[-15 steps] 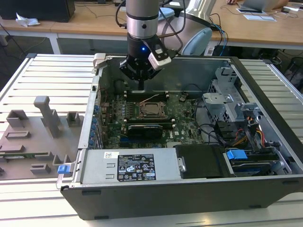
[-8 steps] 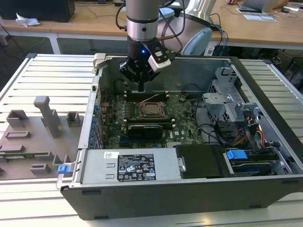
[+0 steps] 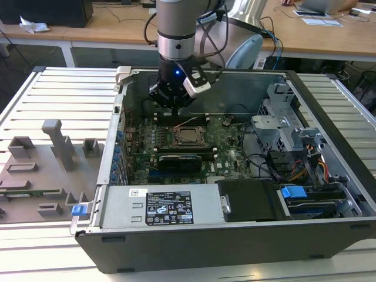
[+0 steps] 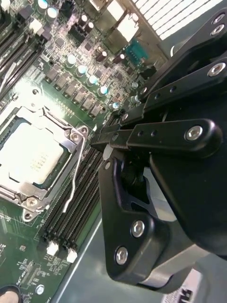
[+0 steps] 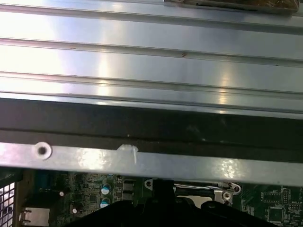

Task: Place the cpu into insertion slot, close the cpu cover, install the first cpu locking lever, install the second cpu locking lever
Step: 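Install the first cpu locking lever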

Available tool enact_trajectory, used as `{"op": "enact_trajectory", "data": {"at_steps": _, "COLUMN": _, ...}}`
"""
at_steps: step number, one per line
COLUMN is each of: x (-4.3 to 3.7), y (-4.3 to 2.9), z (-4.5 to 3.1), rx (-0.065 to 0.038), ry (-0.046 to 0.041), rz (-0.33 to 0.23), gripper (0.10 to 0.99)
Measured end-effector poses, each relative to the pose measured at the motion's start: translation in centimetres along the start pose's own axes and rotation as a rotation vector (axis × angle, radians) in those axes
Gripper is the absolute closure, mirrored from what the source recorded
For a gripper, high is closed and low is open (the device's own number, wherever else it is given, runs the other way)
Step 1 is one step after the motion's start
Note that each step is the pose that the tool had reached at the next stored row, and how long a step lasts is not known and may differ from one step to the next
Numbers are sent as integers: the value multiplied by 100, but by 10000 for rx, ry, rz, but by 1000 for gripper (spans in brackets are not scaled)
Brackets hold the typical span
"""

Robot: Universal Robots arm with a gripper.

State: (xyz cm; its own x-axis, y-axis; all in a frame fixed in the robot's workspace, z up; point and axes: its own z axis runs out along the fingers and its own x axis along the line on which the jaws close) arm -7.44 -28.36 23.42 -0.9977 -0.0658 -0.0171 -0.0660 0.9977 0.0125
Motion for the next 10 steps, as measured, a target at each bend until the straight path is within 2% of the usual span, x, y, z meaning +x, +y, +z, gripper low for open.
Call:
{"op": "enact_trajectory", "data": {"at_steps": 2, "x": -36, "y": 0, "z": 68, "rx": -3, "ry": 26, "rz": 3, "gripper": 980}}
{"op": "enact_trajectory", "data": {"at_steps": 3, "x": -94, "y": 8, "z": 96, "rx": -3, "ry": 56, "rz": 1, "gripper": 980}}
{"op": "enact_trajectory", "data": {"at_steps": 10, "x": -267, "y": 32, "z": 165, "rx": -8, "ry": 124, "rz": 4, "gripper": 980}}
